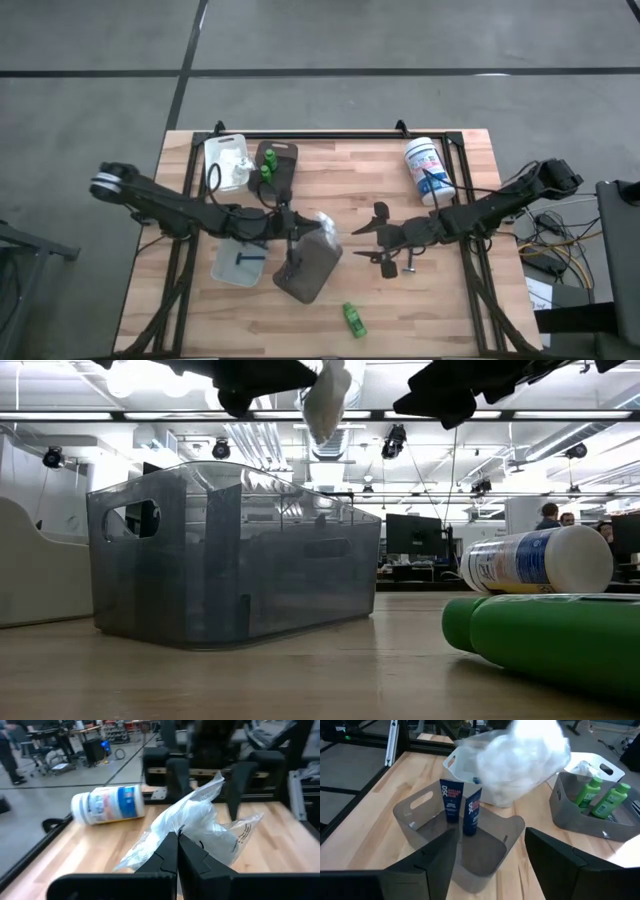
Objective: Pick & Place Travel size toiletries
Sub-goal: Put the cotton pack into the white bin, then put the blue razor into the gray bin
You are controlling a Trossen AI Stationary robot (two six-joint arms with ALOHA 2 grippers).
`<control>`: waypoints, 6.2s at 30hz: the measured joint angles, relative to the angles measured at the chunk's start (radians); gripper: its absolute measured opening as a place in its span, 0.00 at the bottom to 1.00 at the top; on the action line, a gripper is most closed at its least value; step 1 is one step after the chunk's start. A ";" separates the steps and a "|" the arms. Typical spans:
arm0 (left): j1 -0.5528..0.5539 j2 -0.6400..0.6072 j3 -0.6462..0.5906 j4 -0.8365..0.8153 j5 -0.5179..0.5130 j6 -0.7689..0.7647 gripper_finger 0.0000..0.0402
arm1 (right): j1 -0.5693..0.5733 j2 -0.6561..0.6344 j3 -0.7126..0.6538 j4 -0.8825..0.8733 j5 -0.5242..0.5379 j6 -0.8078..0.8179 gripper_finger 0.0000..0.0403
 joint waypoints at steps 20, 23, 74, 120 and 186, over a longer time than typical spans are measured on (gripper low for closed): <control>0.222 -0.211 -0.020 -0.263 -0.008 -0.017 0.00 | 0.000 0.000 -0.001 -0.041 -0.002 -0.001 0.65; 0.266 -0.238 -0.037 -0.279 0.000 -0.027 0.00 | 0.000 0.000 -0.001 -0.046 -0.002 0.000 0.66; 0.872 -0.637 -0.249 -0.982 -0.228 -0.158 0.01 | 0.000 0.003 -0.003 -0.060 -0.002 0.000 0.38; 0.700 -0.789 -0.247 -0.772 -0.037 -0.138 0.44 | 0.000 0.003 -0.003 -0.060 -0.002 0.046 0.54; -0.090 0.008 -0.098 0.091 0.019 0.032 0.44 | 0.001 0.095 -0.068 -0.974 -0.211 1.290 0.56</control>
